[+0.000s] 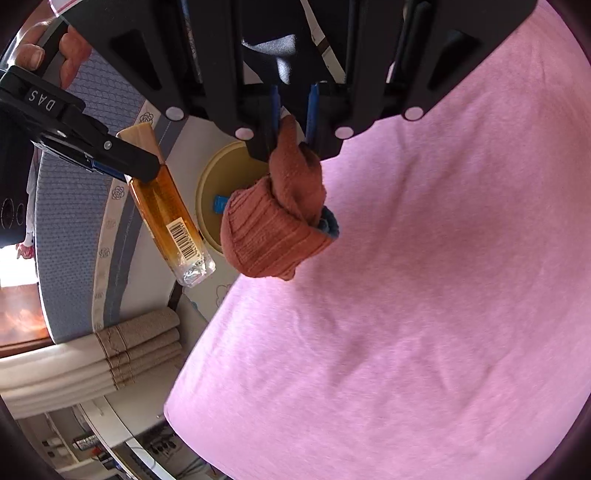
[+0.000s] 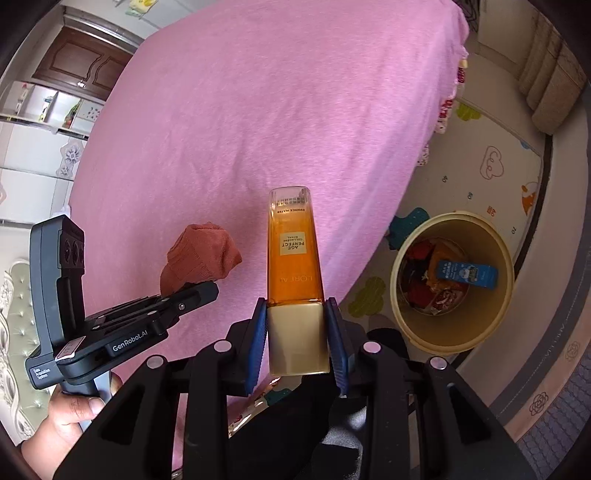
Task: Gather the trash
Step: 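Carry the pink sock and amber bottle over the yellow bin, then open both tools to drop the sock and bottle into the bin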
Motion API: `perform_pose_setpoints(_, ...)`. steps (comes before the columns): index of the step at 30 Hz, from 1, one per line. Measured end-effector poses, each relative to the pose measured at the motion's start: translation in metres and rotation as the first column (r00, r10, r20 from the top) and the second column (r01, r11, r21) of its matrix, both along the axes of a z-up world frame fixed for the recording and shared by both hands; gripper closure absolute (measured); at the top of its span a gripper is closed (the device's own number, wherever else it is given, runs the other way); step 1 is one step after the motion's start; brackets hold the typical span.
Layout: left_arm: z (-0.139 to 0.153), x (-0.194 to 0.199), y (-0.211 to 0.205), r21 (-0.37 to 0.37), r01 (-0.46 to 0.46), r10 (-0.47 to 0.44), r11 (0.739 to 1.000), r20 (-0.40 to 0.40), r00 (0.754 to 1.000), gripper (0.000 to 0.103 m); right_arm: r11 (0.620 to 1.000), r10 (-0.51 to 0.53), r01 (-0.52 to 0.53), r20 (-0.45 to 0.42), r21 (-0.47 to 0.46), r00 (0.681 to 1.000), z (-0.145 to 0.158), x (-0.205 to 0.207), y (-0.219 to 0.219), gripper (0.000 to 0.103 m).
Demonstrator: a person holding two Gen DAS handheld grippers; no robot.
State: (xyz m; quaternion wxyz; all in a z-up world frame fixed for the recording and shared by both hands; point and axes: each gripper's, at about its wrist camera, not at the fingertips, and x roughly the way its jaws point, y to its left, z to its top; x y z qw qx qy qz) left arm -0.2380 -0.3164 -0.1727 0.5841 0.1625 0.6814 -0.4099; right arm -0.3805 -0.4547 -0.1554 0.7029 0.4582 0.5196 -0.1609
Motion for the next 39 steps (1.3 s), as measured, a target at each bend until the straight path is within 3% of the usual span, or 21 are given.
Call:
perform_pose_setpoints(8,-0.024,-0.070,-0.086,0.027,0.157,-0.156,0.987,-0.021,0.988,0.092,0.990,-0.135,0.136,-0.045,0.020,0.990,-0.027,-0.081,-0.048,0.072)
perform_pose_setpoints(16,-0.061,-0.127,-0.144,0.066,0.272,-0.270,0.960,-0.046,0.962,0.092,0.967,-0.245,0.250,-0.089,0.051,0.965,-0.059,-0.143,-0.072,0.072)
perform_pose_setpoints(23,-0.095,-0.161,-0.172,0.105,0.358,-0.351,0.928,-0.076,0.933,0.092,0.946,-0.299,0.312,-0.131,0.089,0.945,-0.092,-0.171,-0.076,0.072)
perform_pose_setpoints(33,-0.141,-0.176,-0.185,0.176,0.428,-0.414,0.887,-0.109,0.904,0.092,0.922,-0.341,0.363,-0.159,0.136,0.926,-0.131,-0.181,-0.075,0.072)
perform_pose_setpoints(34,-0.145,-0.176,-0.185,0.177,0.436,-0.419,0.882,-0.126,0.899,0.088,0.920,-0.345,0.367,-0.159,0.137,0.925,-0.133,-0.182,-0.075,0.072)
perform_pose_setpoints(36,-0.149,-0.176,-0.187,0.189,0.439,-0.420,0.878,-0.136,0.897,0.061,0.913,-0.357,0.380,-0.163,0.147,0.920,-0.135,-0.184,-0.076,0.070)
perform_pose_setpoints(37,-0.150,-0.175,-0.187,0.206,0.435,-0.419,0.876,-0.120,0.900,0.027,0.911,-0.362,0.385,-0.162,0.150,0.918,-0.136,-0.185,-0.077,0.069)
perform_pose_setpoints(38,-0.150,-0.174,-0.188,0.215,0.427,-0.417,0.878,-0.092,0.904,0.018,0.909,-0.368,0.391,-0.161,0.144,0.916,-0.135,-0.187,-0.077,0.063)
perform_pose_setpoints(39,-0.151,-0.175,-0.189,0.212,0.427,-0.419,0.879,-0.084,0.904,0.019,0.910,-0.371,0.393,-0.165,0.134,0.914,-0.134,-0.188,-0.078,0.062)
